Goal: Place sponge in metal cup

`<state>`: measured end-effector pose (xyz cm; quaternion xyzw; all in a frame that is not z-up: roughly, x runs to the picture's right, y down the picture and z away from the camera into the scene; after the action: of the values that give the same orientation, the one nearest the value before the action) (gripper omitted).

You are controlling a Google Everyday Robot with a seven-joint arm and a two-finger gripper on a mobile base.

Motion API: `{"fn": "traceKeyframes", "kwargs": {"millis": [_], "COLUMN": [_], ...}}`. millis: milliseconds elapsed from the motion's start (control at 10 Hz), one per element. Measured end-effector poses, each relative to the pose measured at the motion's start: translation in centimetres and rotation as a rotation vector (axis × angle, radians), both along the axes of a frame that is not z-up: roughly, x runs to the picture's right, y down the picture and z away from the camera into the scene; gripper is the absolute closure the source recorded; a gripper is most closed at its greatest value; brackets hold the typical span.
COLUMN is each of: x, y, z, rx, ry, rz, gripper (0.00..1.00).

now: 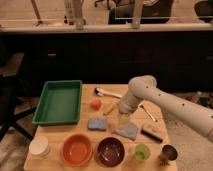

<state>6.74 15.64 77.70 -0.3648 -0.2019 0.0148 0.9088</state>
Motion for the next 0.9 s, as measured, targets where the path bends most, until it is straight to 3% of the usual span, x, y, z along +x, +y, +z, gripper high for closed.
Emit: {"fn": "traceKeyframes", "kwargs": {"millis": [400,900], "x": [-1.8,-2.5], "y": [1.7,3.9], "z": [1.8,3.2], "rx": [-0.066,-0.048], "ry": [-0.05,-0.061], "rz": [-0.043,-0.003], "gripper": [0.2,0.2]}}
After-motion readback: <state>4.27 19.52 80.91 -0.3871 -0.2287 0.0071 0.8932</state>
